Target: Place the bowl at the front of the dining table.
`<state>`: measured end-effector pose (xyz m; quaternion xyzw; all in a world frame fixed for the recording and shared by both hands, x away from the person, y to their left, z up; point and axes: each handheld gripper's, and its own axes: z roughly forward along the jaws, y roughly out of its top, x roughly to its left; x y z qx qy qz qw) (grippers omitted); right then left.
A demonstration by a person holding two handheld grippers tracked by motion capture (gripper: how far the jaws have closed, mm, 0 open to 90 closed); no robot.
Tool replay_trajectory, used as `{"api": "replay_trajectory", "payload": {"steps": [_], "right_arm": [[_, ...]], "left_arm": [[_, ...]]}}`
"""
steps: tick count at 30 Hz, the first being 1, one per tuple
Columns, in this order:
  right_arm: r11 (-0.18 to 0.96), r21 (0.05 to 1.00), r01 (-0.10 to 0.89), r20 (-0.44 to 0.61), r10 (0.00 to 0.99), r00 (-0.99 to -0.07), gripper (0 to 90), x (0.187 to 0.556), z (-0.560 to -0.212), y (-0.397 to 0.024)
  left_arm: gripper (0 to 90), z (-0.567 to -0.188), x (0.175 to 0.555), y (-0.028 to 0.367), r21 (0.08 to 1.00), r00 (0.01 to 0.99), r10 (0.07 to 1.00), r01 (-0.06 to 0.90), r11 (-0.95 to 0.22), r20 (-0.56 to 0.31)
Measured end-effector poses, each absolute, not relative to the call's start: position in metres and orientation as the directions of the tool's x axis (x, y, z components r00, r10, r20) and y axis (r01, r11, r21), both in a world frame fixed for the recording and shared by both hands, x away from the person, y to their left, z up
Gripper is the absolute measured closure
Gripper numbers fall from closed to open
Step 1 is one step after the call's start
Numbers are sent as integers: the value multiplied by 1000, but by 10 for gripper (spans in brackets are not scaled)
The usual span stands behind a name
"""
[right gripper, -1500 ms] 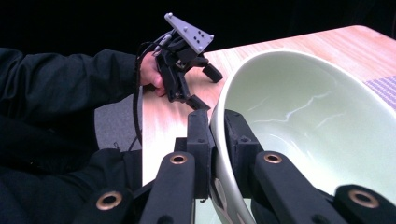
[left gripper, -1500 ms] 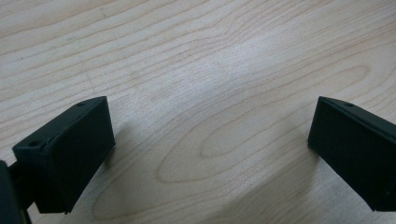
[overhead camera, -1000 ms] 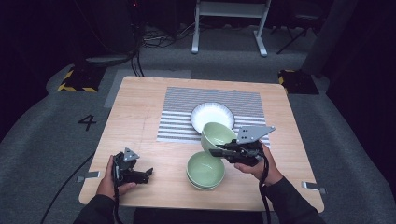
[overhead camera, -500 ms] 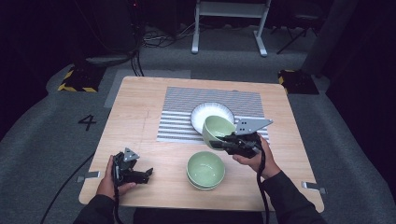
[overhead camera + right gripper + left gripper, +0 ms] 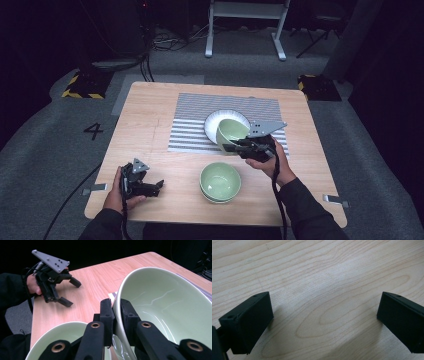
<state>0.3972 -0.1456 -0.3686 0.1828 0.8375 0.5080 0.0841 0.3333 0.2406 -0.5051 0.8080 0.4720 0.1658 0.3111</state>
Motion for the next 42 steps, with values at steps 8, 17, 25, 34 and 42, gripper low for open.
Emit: {"api": "replay_trajectory", "payload": {"steps": [8, 17, 25, 34, 42], "right_arm": [[413, 880, 235, 46, 418, -907, 824, 408, -372, -146], [416, 875, 247, 46, 436, -899, 824, 416, -377, -144], [419, 869, 262, 45, 461, -886, 823, 424, -380, -144], [427, 865, 263, 30, 480, -877, 824, 433, -381, -144], [431, 858, 280, 26, 508, -861, 823, 445, -385, -146]], "left_arm": [[3, -505, 333, 241, 659, 499, 866, 660, -361, -26], [3, -505, 333, 241, 659, 499, 866, 660, -361, -25], [4, -505, 333, 241, 659, 499, 866, 660, -361, -26], [3, -505, 333, 241, 659, 500, 866, 660, -361, -26], [3, -505, 333, 241, 659, 500, 866, 659, -361, -26]]}}
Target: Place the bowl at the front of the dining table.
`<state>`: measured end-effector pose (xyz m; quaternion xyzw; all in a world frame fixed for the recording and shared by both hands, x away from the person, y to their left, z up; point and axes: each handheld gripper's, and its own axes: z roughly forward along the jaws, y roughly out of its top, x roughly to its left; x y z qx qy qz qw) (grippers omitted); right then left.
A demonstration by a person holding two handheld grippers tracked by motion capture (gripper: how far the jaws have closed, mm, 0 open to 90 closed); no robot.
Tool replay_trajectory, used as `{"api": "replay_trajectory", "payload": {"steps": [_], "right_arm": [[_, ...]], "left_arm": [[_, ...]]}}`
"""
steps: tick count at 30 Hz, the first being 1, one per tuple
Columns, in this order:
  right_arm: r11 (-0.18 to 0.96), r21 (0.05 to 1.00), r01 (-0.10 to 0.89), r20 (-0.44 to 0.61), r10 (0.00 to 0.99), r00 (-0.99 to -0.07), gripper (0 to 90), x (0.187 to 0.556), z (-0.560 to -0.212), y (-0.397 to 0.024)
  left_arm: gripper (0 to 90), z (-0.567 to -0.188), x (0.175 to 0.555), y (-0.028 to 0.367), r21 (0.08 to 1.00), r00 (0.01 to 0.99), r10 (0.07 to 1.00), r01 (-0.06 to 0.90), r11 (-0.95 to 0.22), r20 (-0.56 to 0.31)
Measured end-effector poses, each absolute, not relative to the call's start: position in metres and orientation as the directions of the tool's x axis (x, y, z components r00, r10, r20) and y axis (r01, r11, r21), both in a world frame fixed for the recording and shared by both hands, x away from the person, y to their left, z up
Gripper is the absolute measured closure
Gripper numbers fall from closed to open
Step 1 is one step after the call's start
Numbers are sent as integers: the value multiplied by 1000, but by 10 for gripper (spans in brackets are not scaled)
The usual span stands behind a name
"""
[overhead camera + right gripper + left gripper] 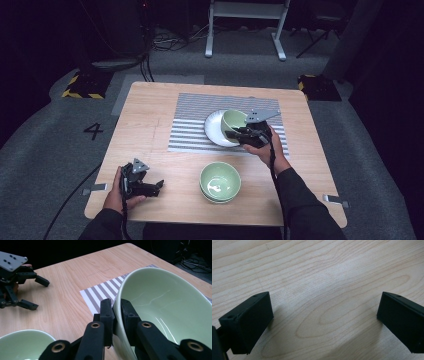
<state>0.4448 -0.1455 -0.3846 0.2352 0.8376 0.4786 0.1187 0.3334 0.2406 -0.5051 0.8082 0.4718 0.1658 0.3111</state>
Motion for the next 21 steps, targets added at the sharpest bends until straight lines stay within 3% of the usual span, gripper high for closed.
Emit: {"api": "replay_trajectory", "payload": {"steps": [21], "right_arm": [[443, 841, 310, 33, 530, -847, 823, 464, -392, -140]], "left_arm": [[3, -505, 333, 241, 659, 499, 866, 660, -360, -26]]}}
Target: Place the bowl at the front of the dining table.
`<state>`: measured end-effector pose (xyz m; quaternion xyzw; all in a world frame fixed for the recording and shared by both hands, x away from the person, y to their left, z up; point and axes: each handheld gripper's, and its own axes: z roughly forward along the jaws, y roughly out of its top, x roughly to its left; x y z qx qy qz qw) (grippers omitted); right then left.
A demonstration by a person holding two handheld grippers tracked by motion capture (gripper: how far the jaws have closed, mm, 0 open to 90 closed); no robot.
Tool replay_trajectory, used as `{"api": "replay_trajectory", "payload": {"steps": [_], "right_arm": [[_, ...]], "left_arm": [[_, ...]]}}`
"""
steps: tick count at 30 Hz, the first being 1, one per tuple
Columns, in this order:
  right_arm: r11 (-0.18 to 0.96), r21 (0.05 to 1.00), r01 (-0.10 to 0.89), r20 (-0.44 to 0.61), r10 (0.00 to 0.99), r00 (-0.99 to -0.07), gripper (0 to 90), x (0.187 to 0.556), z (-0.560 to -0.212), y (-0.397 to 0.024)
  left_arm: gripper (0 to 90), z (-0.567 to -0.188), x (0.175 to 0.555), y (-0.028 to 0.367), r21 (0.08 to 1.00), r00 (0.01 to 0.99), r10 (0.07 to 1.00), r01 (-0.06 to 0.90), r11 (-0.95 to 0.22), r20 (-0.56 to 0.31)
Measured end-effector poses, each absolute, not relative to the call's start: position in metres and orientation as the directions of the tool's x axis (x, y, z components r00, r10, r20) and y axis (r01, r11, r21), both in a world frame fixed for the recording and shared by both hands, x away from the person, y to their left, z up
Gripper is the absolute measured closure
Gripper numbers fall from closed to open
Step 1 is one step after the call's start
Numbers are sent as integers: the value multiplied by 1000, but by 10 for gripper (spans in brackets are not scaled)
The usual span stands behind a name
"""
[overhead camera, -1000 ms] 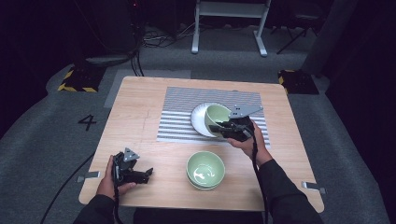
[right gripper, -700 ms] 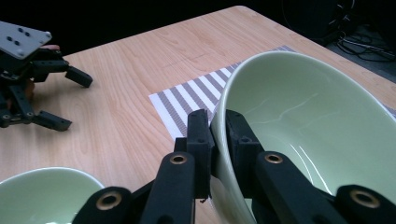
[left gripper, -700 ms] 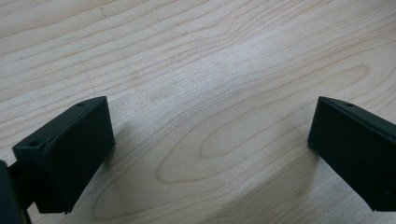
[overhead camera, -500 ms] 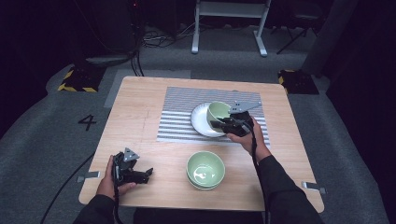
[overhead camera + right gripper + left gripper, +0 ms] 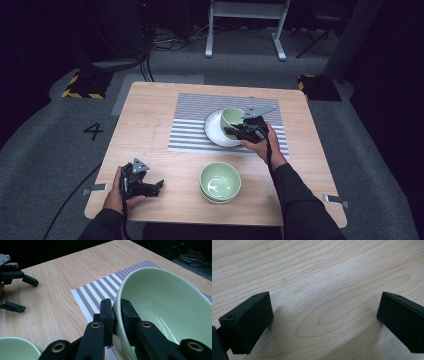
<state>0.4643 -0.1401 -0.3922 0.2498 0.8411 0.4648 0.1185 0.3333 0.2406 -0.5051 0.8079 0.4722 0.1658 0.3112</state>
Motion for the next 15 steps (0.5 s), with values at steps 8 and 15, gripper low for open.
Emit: {"api": "replay_trajectory", "payload": {"steps": [8, 15], "right_arm": [[453, 831, 323, 32, 540, -841, 823, 471, -397, -135], [472, 818, 327, 23, 542, -840, 823, 478, -404, -129]], "left_arm": [[3, -505, 333, 241, 659, 499, 866, 660, -360, -26], [3, -505, 333, 241, 659, 500, 866, 660, -361, -26]]}}
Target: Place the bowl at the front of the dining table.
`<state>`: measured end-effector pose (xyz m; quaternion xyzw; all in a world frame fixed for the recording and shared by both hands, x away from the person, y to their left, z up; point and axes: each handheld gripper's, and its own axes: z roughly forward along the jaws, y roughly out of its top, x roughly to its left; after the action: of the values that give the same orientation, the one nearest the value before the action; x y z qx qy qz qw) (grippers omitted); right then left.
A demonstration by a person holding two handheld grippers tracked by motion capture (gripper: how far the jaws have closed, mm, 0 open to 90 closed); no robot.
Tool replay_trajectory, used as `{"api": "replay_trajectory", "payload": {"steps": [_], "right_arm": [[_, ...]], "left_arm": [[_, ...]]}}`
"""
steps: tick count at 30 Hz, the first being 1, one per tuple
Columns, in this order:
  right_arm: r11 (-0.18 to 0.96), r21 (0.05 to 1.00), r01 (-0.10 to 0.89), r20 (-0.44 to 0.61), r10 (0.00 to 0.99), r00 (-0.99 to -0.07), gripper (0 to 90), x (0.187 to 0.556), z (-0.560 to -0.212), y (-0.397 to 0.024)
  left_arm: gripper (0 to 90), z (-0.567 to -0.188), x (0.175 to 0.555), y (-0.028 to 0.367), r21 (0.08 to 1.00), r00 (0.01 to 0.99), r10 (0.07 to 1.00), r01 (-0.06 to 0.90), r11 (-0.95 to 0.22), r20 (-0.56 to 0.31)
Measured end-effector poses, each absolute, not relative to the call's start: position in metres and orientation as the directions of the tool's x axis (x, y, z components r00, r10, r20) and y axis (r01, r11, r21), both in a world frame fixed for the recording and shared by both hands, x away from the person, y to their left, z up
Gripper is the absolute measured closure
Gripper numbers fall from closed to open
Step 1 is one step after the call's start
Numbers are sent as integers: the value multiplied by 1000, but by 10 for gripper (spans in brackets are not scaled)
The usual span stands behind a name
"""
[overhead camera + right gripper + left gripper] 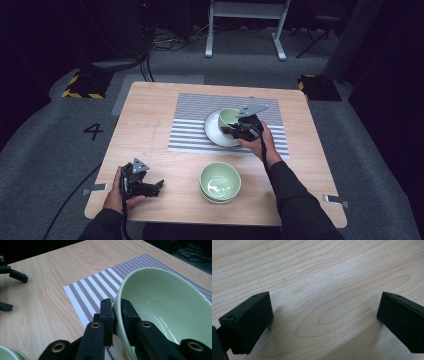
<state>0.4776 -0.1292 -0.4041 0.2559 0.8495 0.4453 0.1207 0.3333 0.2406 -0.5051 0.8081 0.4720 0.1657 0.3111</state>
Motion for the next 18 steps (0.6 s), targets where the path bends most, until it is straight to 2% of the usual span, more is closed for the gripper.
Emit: {"api": "replay_trajectory", "payload": {"steps": [18], "right_arm": [[503, 789, 351, 17, 554, -832, 821, 491, -418, -121]], "left_arm": [[3, -505, 333, 241, 659, 500, 866, 660, -361, -25]]}}
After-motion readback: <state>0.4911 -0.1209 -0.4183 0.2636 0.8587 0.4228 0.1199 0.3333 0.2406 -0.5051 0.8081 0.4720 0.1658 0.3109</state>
